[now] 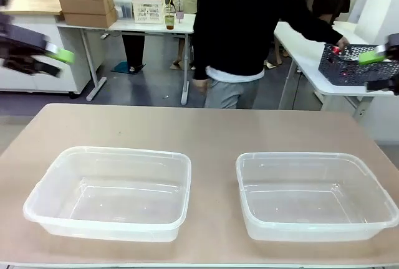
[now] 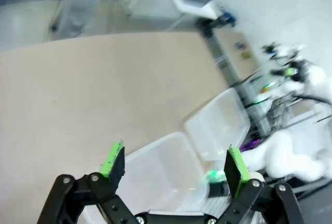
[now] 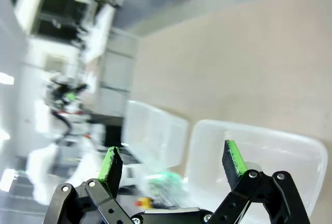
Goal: Sort the waste into each basket.
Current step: Pick up the Organizing box on the left side of the table and lift it.
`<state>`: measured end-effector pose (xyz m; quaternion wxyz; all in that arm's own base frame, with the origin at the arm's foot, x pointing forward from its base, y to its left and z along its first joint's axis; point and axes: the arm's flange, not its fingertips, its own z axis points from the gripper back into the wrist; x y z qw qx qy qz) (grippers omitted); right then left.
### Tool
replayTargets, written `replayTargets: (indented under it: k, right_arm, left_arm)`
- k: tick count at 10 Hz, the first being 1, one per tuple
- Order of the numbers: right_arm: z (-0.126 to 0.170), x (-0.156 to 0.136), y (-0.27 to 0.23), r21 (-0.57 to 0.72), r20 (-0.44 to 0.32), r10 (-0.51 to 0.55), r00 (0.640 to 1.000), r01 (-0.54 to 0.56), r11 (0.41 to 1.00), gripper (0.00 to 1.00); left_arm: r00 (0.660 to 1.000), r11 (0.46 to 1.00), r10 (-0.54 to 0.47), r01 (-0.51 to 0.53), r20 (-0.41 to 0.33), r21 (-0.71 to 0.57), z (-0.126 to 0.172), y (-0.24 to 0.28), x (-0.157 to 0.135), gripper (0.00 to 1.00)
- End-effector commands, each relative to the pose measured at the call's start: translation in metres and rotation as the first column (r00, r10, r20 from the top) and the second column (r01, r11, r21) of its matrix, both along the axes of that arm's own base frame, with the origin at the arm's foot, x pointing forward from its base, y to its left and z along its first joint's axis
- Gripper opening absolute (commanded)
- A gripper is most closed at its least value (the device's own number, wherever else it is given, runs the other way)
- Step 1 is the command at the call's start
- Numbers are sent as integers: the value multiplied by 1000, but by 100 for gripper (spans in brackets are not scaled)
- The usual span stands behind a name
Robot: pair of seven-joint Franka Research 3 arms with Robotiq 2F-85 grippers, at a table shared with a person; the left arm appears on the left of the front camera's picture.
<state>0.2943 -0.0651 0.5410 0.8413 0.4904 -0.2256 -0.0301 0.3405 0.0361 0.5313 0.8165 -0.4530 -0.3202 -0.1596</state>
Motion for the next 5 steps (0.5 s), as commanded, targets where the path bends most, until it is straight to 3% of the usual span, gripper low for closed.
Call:
replayTargets:
  k: [1, 2, 3, 5]
  right_arm:
    - [-46, -37, -36, 476, -159, -266, 951, 310, 823, 100]
    - [-55, -43, -46, 457, -200, -334, 921, 390, 800, 100]
    - [-8, -11, -40, 154, -46, -66, 997, 72, 985, 100]
    - [-8, -11, -40, 154, -46, -66, 997, 72, 985, 100]
  left_arm:
    - [996, 827, 69, -93, -65, -554, -42, 36, -13, 100]
    - [988, 815, 118, -155, -102, -558, -49, 43, -14, 100]
    - [999, 984, 30, -32, -13, -175, -6, 39, -7, 100]
    - [999, 984, 30, -32, -13, -175, -6, 39, -7, 100]
